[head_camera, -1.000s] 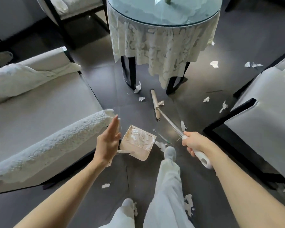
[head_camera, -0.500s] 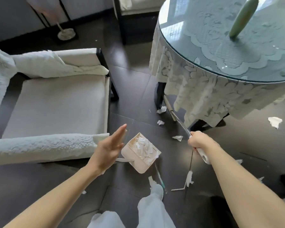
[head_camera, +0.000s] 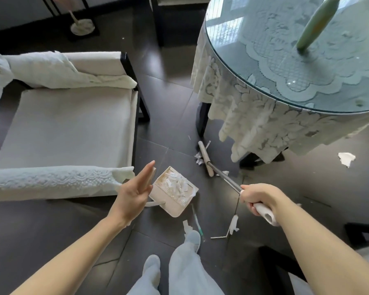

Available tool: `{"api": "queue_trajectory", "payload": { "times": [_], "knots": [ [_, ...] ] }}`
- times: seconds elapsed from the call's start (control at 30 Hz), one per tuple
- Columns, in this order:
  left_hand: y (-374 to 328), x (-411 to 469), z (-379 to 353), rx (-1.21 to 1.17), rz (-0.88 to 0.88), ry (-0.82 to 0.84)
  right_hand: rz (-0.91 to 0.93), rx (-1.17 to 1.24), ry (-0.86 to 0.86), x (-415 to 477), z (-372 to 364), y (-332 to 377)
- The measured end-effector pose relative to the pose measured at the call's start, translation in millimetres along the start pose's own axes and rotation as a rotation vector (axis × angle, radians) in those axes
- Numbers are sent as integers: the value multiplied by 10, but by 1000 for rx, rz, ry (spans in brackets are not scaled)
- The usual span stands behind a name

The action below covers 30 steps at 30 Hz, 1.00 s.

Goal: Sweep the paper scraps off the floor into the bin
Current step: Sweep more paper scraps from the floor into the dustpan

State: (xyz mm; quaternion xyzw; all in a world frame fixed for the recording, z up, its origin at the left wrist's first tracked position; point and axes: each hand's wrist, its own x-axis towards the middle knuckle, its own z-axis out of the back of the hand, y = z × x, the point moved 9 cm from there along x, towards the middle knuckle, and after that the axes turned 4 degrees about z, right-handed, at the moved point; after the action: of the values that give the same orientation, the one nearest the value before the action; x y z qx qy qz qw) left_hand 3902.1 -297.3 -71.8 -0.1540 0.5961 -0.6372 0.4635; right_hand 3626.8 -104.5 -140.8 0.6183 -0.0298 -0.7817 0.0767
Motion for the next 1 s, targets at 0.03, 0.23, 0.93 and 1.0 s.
{"api": "queue_trajectory", "payload": {
  "times": [0.03, 0.23, 0.93, 1.0],
  "knots": [
    [-9, -18, 4, 10, -6, 15, -5, -17, 12, -76, -56, -54],
    [26, -100, 102, -35, 13, 24, 116, -170, -58, -431, -83, 8],
    [419, -429, 314, -240, 123, -179, 226, -808, -140, 831, -213, 1188],
    [438, -470, 344, -247, 121, -170, 193, -821, -120, 686, -221, 947]
  ]
}}
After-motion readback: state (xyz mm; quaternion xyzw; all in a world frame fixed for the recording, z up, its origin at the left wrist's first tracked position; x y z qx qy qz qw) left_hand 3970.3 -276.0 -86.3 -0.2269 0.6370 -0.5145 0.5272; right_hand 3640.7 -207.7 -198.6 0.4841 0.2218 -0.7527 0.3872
